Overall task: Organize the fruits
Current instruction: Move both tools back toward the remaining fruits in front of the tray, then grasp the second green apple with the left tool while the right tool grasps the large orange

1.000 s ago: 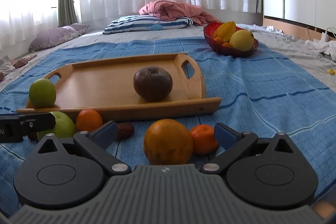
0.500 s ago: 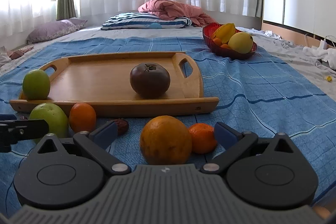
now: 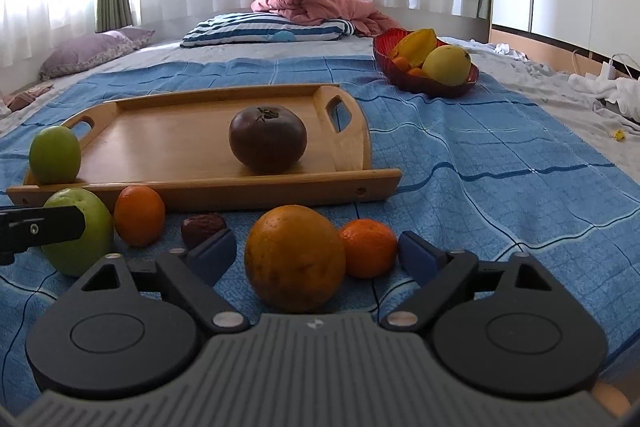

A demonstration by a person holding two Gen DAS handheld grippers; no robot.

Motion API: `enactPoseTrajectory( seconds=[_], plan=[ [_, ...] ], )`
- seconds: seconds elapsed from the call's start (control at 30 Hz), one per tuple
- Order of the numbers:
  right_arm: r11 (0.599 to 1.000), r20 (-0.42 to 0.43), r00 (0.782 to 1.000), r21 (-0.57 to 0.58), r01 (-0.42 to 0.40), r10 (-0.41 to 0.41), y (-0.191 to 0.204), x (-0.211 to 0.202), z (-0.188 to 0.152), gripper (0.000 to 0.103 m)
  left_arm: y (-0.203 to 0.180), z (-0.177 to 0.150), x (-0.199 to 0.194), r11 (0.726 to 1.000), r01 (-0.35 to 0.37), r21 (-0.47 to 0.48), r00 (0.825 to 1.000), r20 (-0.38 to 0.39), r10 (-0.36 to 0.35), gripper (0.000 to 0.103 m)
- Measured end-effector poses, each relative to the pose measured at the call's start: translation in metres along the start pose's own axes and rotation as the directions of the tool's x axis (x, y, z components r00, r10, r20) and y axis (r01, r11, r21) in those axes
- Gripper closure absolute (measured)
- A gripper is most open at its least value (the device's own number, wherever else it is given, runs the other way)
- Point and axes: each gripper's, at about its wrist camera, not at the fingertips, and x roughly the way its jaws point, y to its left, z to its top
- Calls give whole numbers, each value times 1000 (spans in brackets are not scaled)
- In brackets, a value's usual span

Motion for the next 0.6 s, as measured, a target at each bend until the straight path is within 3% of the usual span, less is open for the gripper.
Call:
enactPoseTrajectory(
  seconds=[0.23,0.37,0.6],
  plan=[
    [1000,5,1000,-9,14,-14,-1,1,0,23,-2,1,-1,999,34,2,999,-1,-34,32],
    [1000,13,1000,-10,16,-16,0,-1,-1,24,-7,1,-5,998,69,7,998,-3,-69,52],
    [1000,42,999,5,1,-1,0,-10,-2,29,-14,0,-11,998,52,36,999,-3,-52,53]
  ],
)
